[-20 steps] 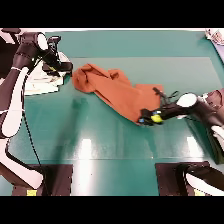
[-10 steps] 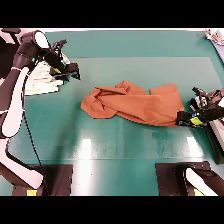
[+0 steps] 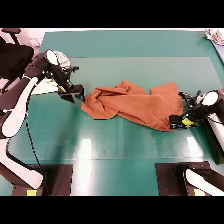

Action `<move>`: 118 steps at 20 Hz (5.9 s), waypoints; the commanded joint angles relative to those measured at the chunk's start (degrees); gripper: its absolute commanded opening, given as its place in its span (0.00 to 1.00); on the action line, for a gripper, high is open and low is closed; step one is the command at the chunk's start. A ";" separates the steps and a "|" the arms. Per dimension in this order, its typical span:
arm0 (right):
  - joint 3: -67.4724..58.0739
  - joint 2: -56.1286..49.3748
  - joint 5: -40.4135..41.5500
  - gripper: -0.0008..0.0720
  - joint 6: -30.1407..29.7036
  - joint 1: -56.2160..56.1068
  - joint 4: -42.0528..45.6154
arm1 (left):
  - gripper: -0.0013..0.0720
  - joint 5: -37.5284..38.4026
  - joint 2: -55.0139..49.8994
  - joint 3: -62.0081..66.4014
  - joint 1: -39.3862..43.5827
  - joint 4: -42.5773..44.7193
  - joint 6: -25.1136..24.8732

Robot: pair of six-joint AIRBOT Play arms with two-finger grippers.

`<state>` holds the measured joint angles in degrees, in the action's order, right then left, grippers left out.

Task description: Fold the shirts.

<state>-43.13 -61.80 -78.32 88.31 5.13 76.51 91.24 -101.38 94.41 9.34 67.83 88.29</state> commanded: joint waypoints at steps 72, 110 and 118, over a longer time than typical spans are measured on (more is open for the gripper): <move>-67.34 -41.51 2.12 0.84 -1.68 0.26 -1.46 | 0.98 -25.77 11.43 0.28 -7.13 23.61 19.34; -32.54 -24.11 19.30 0.84 -5.51 4.83 -1.51 | 0.06 -25.24 11.72 -22.12 -6.88 -6.12 -6.23; -32.59 -30.62 25.99 0.84 -13.55 4.66 -8.85 | 0.06 -22.67 20.74 -21.46 -6.88 -1.66 -3.06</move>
<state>-75.70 -89.62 -54.28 80.29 9.91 72.93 67.88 -82.67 72.84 2.50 65.36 83.90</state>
